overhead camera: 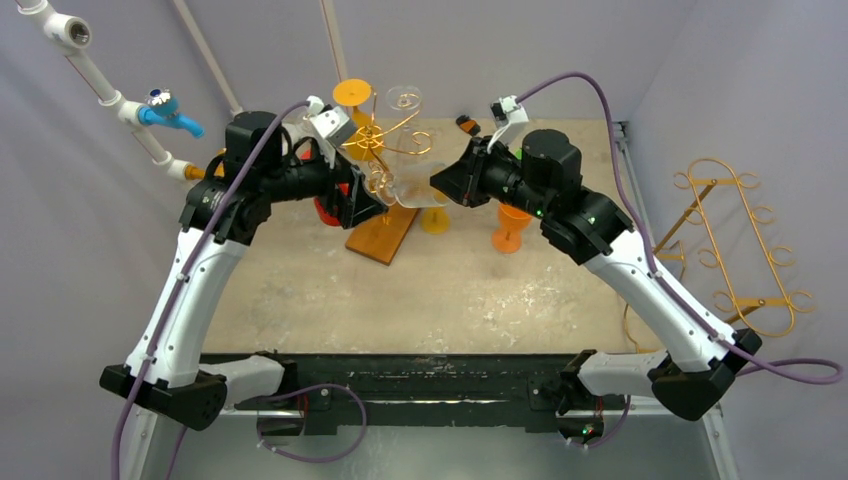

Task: Place the wine glass upside down on the wine glass rack
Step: Turn the wine glass upside down at the wine rack.

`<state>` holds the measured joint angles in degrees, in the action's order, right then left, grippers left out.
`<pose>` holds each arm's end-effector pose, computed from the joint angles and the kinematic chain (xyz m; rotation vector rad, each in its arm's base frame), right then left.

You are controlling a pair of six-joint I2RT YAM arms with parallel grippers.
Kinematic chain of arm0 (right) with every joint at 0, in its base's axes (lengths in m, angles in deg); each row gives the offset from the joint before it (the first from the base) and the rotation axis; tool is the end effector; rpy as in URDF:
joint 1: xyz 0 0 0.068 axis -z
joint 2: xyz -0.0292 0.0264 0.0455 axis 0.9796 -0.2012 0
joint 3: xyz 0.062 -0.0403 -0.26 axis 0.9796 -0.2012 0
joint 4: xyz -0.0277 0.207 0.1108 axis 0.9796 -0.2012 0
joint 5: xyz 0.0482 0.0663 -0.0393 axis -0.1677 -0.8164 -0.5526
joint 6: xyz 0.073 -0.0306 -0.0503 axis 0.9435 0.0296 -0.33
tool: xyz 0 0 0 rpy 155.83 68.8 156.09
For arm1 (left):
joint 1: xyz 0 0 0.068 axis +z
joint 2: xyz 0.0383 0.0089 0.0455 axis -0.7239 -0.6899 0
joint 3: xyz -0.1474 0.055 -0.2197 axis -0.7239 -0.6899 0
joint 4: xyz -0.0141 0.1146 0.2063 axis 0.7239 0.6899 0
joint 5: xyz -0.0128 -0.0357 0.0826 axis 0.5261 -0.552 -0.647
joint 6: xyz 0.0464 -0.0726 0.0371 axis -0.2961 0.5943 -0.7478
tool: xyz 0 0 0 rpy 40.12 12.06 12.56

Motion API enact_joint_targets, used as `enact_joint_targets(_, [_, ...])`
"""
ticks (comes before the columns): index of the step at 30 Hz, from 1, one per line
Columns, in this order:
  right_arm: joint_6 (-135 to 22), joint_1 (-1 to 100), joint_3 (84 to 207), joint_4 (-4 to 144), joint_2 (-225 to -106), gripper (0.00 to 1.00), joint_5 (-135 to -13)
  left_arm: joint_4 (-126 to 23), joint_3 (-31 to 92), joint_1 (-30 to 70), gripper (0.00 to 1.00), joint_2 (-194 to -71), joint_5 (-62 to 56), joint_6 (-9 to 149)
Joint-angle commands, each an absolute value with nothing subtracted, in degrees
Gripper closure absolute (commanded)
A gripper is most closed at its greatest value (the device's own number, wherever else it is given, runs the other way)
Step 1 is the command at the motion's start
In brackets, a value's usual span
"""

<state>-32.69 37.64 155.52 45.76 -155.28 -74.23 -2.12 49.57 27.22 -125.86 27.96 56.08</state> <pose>0.2107 0.1962 0.4439 -0.2684 1.8467 1.0035 0.2000 -0.1260 0.4380 0.8057 1.8274 -0.8671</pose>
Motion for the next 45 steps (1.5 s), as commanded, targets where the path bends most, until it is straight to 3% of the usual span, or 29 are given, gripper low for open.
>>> enact_joint_targets(1, [-30.94, 37.17, 158.70, 55.31, -154.65, 1.00, -77.62, -4.07, 49.33, 27.30, 0.08, -127.04, 28.70, 57.89])
enact_joint_targets(10, [-30.64, 36.79, 155.93, 60.67, -153.96, 1.00, -82.85, -7.96, 50.20, 27.30, 0.29, -129.42, 27.39, 58.22])
enact_joint_targets(14, [-30.32, 36.05, 153.25, 65.16, -153.04, 1.00, -84.08, -8.70, 50.70, 27.31, 0.54, -129.93, 28.64, 58.23])
enact_joint_targets(19, [-30.09, 34.59, 151.80, 69.24, -153.98, 1.00, -85.91, -8.60, 51.51, 27.30, 0.69, -129.89, 28.88, 58.23])
enact_joint_targets(23, [-30.54, 33.78, 150.39, 72.18, -153.61, 1.00, -86.63, -6.03, 53.88, 27.30, 0.96, -130.58, 26.86, 55.54])
enact_joint_targets(24, [-30.72, 33.77, 150.14, 72.35, -153.44, 0.95, -87.08, -5.64, 54.45, 27.30, 1.00, -130.49, 25.40, 54.19])
enact_joint_targets(29, [-31.53, 33.83, 150.05, 70.50, -152.68, 0.61, -87.12, -7.29, 55.13, 27.30, 1.00, -128.11, 18.65, 45.99])
enact_joint_targets(32, [-32.36, 33.78, 150.47, 67.52, -152.37, 0.49, -87.20, -8.16, 55.74, 27.30, 1.00, -126.79, 17.64, 41.43])
enact_joint_targets(37, [-33.14, 33.82, 151.03, 64.66, -152.18, 0.34, -88.70, -10.57, 55.07, 27.30, 1.00, -124.51, 16.88, 36.26])
enact_joint_targets(45, [-37.79, 33.83, 152.42, 56.54, -151.26, 0.21, -89.97, -15.01, 51.88, 27.30, 1.00, -120.51, 14.11, 26.56])
